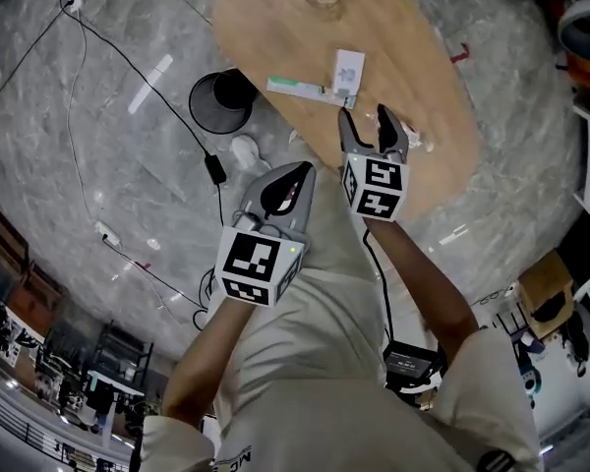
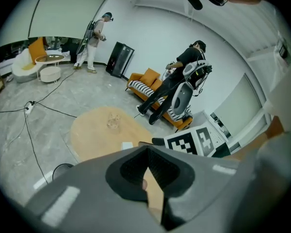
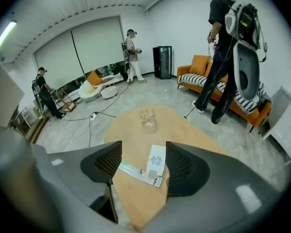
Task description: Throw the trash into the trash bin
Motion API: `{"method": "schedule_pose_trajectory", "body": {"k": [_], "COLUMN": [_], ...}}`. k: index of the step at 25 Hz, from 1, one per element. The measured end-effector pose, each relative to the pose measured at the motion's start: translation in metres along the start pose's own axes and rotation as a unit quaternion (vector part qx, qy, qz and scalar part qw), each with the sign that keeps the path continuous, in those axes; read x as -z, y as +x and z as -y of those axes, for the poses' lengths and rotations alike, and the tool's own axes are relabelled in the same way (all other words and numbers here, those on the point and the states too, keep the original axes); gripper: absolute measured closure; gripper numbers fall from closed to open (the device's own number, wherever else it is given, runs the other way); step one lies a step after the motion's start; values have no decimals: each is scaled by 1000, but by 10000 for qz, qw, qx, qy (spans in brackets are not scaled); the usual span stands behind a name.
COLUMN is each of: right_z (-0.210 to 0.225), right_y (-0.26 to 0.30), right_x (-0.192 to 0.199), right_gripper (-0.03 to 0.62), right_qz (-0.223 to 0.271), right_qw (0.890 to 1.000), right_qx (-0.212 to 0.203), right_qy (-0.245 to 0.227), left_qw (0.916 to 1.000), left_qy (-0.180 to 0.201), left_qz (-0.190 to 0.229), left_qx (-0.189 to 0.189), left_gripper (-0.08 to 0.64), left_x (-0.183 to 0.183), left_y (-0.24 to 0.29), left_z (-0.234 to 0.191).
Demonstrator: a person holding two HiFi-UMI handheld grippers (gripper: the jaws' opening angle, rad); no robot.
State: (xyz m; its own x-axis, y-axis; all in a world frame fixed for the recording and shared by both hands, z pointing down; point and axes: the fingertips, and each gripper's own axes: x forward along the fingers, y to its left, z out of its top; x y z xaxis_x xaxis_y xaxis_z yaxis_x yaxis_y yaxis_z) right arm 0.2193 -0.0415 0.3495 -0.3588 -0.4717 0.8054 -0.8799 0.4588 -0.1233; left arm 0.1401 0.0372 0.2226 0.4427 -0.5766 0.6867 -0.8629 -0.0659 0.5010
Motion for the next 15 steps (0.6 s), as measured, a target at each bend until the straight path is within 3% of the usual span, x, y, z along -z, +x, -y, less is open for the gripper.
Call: {"method": "schedule_pose_trajectory", "body": {"k": [4, 9, 12, 15], "right_z": [11, 11, 14, 22], "right_y": [40, 81, 105, 129], "right_x": [15, 33, 40, 58], "right_gripper": [267, 217, 162, 149], "right_qz": [-222, -362, -323, -461], "right_qw": [9995, 9986, 9989, 9975], "right_qx": [140, 264, 267, 316], "right_qy": [151, 279, 222, 422], "left_qw": [9999, 9999, 9996, 9995], "left_qy": [-15, -6, -226, -308], "left_qz": [-106, 49, 149, 88], "left_qx": [-24, -99, -112, -28], "left_gripper": [559, 559, 559, 559], "left_x": [14, 24, 31, 48], "left_y": [25, 51, 76, 101], "left_z": [-19, -48, -65, -79]}}
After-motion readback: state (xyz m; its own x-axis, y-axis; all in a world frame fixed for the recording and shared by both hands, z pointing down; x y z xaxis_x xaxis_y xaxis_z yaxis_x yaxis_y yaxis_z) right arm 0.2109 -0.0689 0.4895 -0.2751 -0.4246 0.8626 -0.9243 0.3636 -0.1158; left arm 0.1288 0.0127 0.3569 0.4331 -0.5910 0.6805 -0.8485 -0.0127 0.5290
